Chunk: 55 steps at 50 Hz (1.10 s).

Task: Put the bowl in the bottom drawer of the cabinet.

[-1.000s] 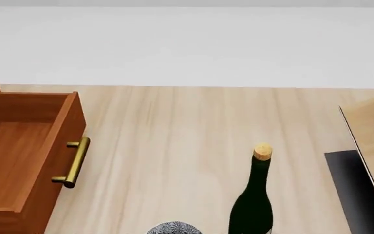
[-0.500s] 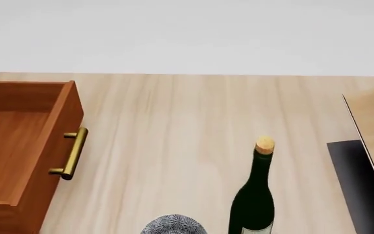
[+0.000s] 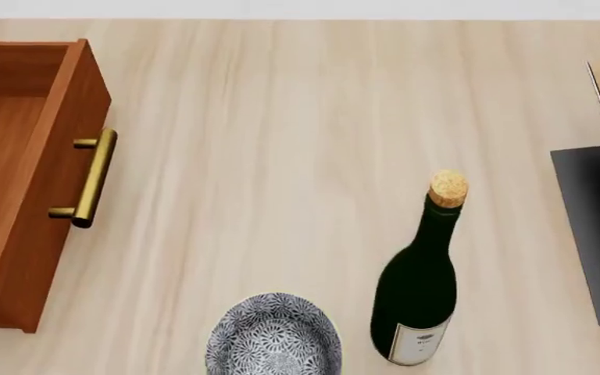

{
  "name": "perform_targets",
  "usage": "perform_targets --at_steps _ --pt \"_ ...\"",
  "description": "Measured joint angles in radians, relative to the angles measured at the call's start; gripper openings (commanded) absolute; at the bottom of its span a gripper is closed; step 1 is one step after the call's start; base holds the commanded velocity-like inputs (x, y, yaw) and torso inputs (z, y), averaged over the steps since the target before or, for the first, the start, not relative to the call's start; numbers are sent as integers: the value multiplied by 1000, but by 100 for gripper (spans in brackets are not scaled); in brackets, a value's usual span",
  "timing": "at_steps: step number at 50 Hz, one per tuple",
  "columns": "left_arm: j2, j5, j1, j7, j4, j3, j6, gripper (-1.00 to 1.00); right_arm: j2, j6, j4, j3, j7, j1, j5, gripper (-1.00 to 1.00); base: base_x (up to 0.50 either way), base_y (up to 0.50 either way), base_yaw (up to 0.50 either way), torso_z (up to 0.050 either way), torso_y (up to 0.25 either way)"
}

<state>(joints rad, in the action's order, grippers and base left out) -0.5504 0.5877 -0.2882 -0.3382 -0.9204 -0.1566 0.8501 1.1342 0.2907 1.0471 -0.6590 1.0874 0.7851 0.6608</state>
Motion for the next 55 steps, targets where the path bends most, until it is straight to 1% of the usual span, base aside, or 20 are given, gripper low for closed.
perform_targets --at_steps 11,18,23,28,32,41,48,55 --pt "-7 6 11 -6 -9 0 2 100 -54 2 0 -25 -59 0 -19 100 0 0 0 0 -250" --pt "-10 14 13 -22 -8 9 29 100 -85 2 0 -44 -92 0 -27 100 0 0 0 0 -7" --pt "-3 56 11 -30 -19 8 67 100 -93 2 0 -45 -98 0 -32 100 0 0 0 0 0" --pt "19 170 3 -53 -30 -3 153 100 -95 -3 0 -42 -99 0 -33 100 0 0 0 0 0" --pt "39 290 -9 -90 -41 -10 235 100 -91 -7 0 -35 -95 0 -34 100 0 0 0 0 0" --pt "74 583 -37 -236 -61 -1 400 100 -73 -15 0 -11 -71 0 -36 100 0 0 0 0 0" --pt "85 722 -35 -313 -87 32 468 100 -45 -23 0 17 -35 0 -36 100 0 0 0 0 0" --pt "76 827 -41 -387 -107 84 484 100 4 -32 0 50 23 0 -28 100 0 0 0 0 0"
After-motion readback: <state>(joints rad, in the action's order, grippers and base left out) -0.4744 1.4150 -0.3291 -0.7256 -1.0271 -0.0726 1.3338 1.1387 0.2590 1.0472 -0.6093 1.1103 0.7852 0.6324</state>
